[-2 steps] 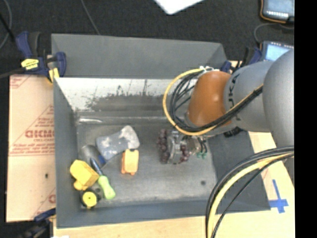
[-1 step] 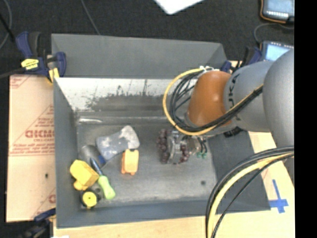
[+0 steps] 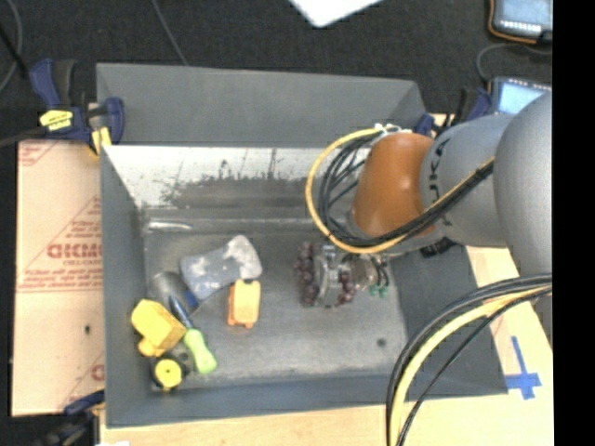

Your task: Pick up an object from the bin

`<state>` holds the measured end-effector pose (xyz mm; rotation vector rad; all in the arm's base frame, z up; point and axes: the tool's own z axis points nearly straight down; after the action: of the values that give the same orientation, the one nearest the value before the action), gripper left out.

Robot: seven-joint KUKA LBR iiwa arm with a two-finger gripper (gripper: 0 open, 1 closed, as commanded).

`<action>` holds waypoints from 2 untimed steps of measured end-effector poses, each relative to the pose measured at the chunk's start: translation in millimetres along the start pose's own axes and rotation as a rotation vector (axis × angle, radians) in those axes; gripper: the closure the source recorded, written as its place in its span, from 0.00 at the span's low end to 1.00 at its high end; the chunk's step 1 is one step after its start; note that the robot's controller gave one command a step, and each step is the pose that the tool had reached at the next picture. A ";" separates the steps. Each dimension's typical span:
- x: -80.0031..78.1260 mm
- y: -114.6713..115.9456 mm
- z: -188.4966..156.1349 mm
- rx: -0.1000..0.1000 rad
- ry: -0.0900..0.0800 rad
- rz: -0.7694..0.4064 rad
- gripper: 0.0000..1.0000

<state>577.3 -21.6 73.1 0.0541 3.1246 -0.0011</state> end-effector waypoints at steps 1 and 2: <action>1.8 -0.1 -5.9 0.000 0.006 -0.001 1.00; 1.9 -0.4 -26.8 0.000 0.007 -0.002 1.00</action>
Offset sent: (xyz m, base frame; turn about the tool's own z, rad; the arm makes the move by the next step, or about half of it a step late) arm 0.0001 -0.0001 0.0492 0.0000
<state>574.9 -21.9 99.8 0.0514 3.1315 -0.0007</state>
